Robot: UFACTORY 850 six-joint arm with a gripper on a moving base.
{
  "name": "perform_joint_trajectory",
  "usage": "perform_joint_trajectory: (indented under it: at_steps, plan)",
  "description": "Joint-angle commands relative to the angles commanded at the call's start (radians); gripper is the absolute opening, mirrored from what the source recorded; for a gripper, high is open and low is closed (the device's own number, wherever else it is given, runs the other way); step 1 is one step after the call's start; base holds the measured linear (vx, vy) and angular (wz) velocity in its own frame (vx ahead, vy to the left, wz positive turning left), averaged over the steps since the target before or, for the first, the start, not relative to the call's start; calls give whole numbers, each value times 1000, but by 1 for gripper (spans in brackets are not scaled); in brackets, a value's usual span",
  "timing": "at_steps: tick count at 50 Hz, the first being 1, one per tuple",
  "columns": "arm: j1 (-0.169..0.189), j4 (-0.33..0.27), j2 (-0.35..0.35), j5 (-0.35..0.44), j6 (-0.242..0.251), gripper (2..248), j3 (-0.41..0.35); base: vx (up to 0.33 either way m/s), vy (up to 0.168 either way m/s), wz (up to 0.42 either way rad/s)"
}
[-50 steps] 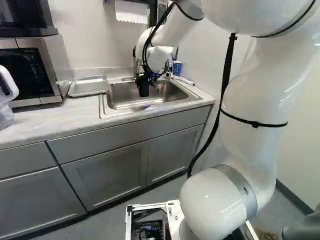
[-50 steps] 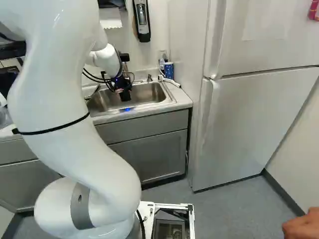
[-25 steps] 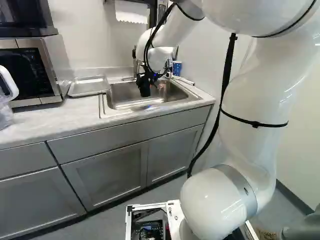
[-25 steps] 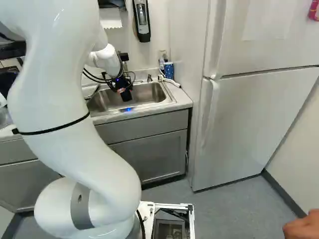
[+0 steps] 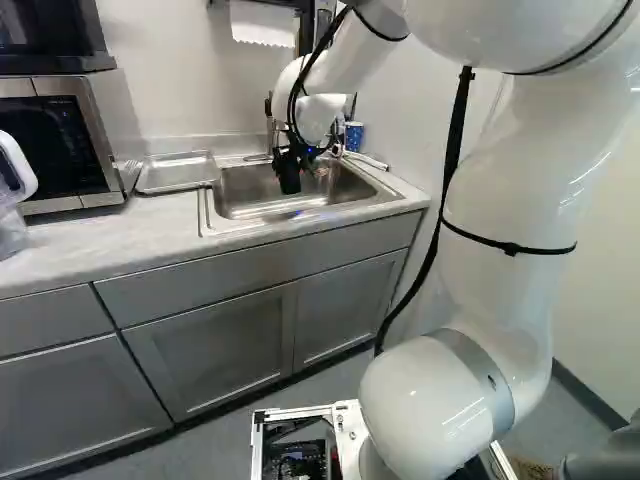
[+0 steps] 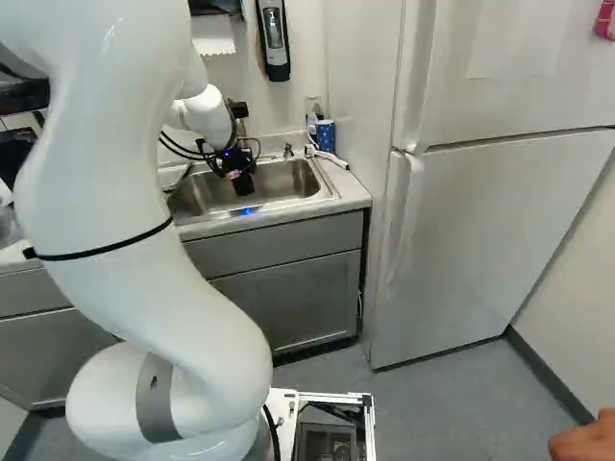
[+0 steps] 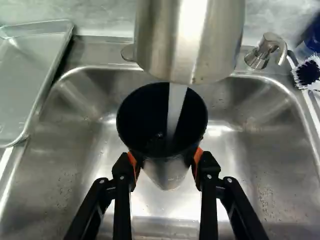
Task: Rinse the cup and place it in the tray
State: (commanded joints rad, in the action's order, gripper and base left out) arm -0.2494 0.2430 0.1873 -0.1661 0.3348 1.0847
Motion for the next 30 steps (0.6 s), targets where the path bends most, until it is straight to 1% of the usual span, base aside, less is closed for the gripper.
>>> perform_joint_trajectory:
  at_steps: [30]
  plan:
    - [0,0,0,0,0,121,0,0,0,0]
